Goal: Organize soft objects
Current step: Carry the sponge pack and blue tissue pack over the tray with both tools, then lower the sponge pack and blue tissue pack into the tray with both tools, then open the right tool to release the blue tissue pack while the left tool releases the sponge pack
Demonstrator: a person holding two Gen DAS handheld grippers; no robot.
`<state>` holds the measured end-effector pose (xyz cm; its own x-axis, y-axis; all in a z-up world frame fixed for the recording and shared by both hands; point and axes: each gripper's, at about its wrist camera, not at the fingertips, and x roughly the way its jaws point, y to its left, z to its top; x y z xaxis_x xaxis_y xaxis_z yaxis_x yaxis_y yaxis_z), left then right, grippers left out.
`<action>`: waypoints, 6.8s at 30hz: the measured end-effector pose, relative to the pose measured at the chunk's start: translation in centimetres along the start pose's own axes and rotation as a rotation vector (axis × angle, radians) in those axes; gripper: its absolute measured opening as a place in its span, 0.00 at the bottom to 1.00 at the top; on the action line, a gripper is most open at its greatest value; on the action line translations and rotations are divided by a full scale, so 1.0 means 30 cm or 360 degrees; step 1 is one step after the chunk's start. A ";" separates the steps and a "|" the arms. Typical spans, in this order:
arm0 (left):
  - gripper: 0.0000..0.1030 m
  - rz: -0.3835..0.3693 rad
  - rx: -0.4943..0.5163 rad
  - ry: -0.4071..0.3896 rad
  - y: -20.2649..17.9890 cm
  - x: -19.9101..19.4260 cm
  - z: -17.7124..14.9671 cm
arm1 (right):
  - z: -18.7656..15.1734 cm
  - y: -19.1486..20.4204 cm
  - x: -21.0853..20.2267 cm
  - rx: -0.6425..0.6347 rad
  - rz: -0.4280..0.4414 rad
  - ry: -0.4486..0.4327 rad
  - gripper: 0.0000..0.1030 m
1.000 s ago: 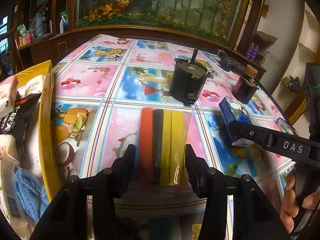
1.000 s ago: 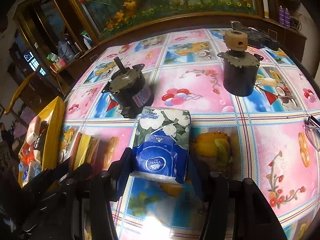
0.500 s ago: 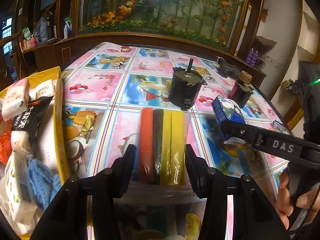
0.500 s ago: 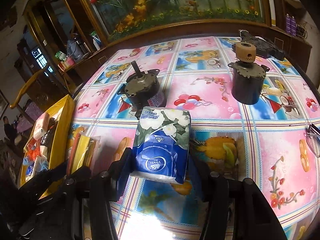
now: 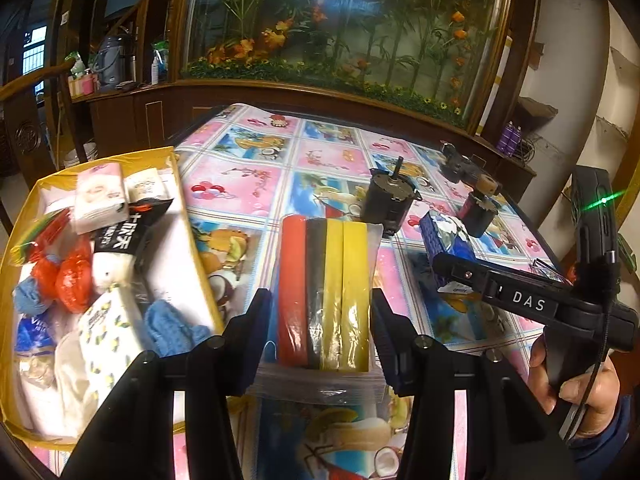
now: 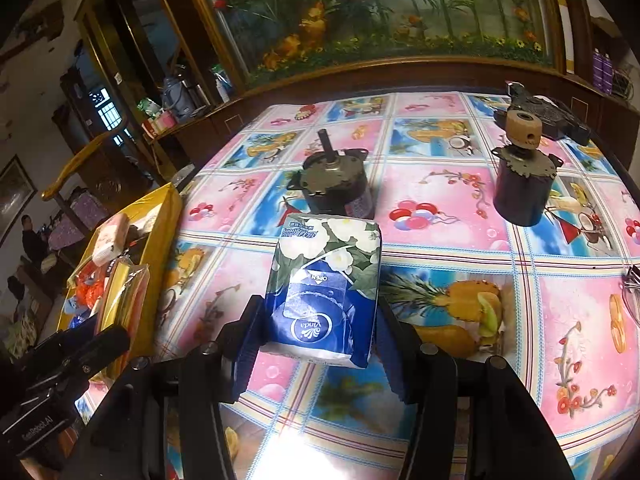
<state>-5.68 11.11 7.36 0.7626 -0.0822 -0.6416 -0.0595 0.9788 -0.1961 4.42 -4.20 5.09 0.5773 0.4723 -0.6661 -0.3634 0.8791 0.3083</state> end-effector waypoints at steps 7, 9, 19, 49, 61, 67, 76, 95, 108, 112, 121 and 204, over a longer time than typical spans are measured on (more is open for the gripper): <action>0.47 0.0002 -0.0066 -0.0014 0.065 -0.043 -0.015 | -0.032 0.046 0.000 -0.0007 0.0057 0.0011 0.56; 0.47 0.0000 -0.0088 -0.0033 0.090 -0.062 -0.013 | -0.043 0.064 0.002 -0.0012 0.0080 0.0019 0.56; 0.47 0.0059 -0.0231 -0.0121 0.274 -0.151 -0.003 | -0.074 0.278 -0.004 -0.0085 0.0298 0.0050 0.56; 0.47 0.0428 -0.0324 -0.0118 0.567 -0.197 -0.102 | 0.027 0.808 0.315 -0.0484 0.0361 0.0279 0.56; 0.47 0.0463 -0.0266 -0.0124 0.563 -0.188 -0.107 | 0.056 0.876 0.435 -0.0489 0.0319 0.0319 0.56; 0.47 0.0486 -0.0229 -0.0121 0.551 -0.178 -0.109 | 0.074 0.896 0.455 -0.0492 0.0314 0.0316 0.56; 0.47 0.0506 -0.0193 -0.0112 0.549 -0.171 -0.106 | 0.077 0.922 0.478 -0.0515 0.0307 0.0308 0.57; 0.47 0.0532 -0.0170 -0.0086 0.540 -0.157 -0.099 | 0.089 0.964 0.524 -0.0583 0.0273 0.0338 0.57; 0.48 0.0548 -0.0142 -0.0041 0.519 -0.121 -0.077 | 0.109 1.005 0.550 -0.0640 0.0244 0.0386 0.57; 0.48 0.0546 -0.0143 -0.0027 0.522 -0.110 -0.072 | 0.121 1.010 0.567 -0.0637 0.0249 0.0398 0.57; 0.49 0.0540 -0.0157 -0.0001 0.532 -0.096 -0.063 | 0.130 1.010 0.596 -0.0626 0.0253 0.0410 0.57; 0.85 0.0564 -0.0147 0.0024 0.504 -0.091 -0.068 | 0.082 0.971 0.436 -0.0643 0.0248 0.0334 0.61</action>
<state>-9.98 25.76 4.63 0.6746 0.2556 -0.6926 -0.3766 0.9260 -0.0250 3.17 27.74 7.03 0.3485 0.5364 -0.7686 -0.7130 0.6840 0.1541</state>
